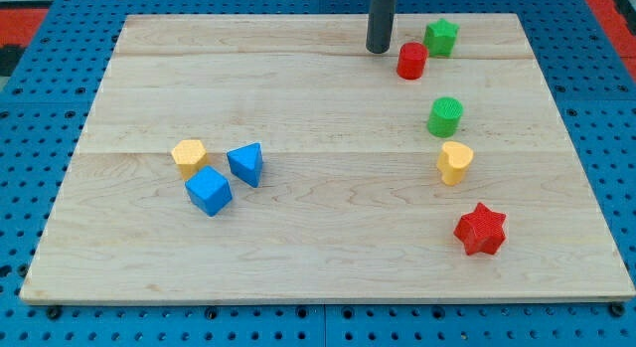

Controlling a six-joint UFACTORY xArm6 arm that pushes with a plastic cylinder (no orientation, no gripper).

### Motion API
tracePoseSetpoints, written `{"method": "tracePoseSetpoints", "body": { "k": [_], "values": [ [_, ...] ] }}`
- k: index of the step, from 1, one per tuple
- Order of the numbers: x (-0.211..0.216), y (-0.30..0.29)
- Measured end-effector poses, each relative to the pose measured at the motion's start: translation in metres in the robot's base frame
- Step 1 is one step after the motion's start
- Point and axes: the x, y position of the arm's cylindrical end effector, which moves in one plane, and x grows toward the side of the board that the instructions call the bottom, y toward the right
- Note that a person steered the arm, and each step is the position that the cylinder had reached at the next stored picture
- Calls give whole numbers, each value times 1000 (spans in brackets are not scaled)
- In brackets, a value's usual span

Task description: Make the green star and red circle in the vertical line

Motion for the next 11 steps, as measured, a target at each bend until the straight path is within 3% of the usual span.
{"method": "tracePoseSetpoints", "body": {
  "k": [1, 4, 5, 7, 8, 10, 11],
  "values": [
    [24, 25],
    [9, 38],
    [31, 47],
    [37, 31],
    [51, -20],
    [125, 22],
    [134, 64]
  ]
}}
